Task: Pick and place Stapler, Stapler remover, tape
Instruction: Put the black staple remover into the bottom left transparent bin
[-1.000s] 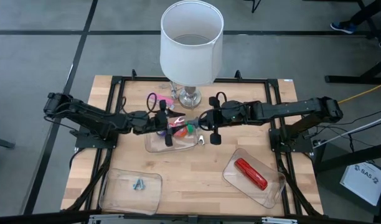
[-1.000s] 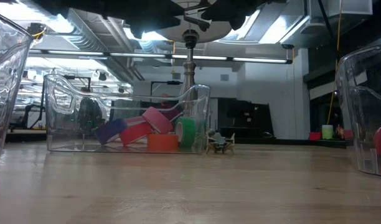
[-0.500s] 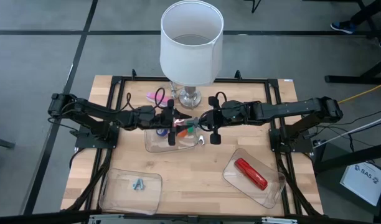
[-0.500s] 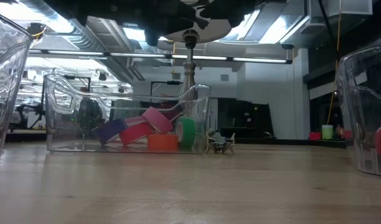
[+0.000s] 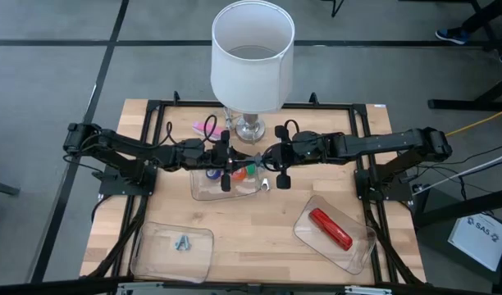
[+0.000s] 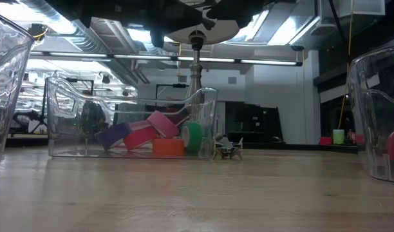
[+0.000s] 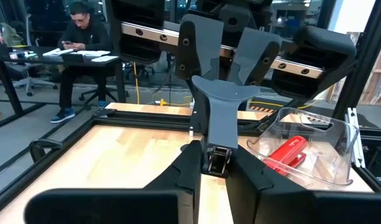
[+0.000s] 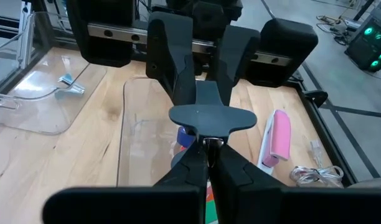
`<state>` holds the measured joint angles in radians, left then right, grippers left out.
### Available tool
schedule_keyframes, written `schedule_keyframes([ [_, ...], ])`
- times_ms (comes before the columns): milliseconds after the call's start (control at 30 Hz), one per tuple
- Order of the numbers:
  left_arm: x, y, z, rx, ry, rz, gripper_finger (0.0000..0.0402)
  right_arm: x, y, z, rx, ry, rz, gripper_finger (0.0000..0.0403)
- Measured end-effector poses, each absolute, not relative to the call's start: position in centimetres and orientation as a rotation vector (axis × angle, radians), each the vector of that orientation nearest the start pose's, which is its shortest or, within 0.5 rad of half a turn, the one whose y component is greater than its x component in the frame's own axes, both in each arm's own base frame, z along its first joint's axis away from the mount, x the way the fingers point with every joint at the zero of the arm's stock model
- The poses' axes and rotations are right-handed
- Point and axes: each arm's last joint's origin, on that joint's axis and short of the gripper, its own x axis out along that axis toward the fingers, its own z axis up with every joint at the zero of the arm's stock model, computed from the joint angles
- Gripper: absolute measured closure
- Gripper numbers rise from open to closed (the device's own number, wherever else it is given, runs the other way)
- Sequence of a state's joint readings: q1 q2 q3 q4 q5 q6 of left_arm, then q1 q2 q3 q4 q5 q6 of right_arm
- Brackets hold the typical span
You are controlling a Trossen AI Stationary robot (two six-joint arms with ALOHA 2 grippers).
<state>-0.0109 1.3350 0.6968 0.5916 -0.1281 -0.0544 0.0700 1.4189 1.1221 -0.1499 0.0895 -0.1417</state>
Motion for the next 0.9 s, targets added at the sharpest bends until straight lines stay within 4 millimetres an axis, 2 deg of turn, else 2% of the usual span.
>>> schedule_keyframes([
  [233, 28.73, 0.06, 25.87, -0.055, 0.035, 0.118, 0.036, 31.88, 1.98, 30.96, -0.171, 0.434, 0.011, 0.0362],
  [700, 28.72, 0.07, 25.93, -0.065, 0.029, 0.117, 0.036, 31.88, 1.96, 30.95, -0.147, 0.435, -0.013, 0.0184],
  [900, 28.73, 0.03, 25.92, -0.067, 0.03, 0.104, 0.036, 31.83, 1.94, 30.84, -0.15, 0.448, -0.012, 0.0144],
])
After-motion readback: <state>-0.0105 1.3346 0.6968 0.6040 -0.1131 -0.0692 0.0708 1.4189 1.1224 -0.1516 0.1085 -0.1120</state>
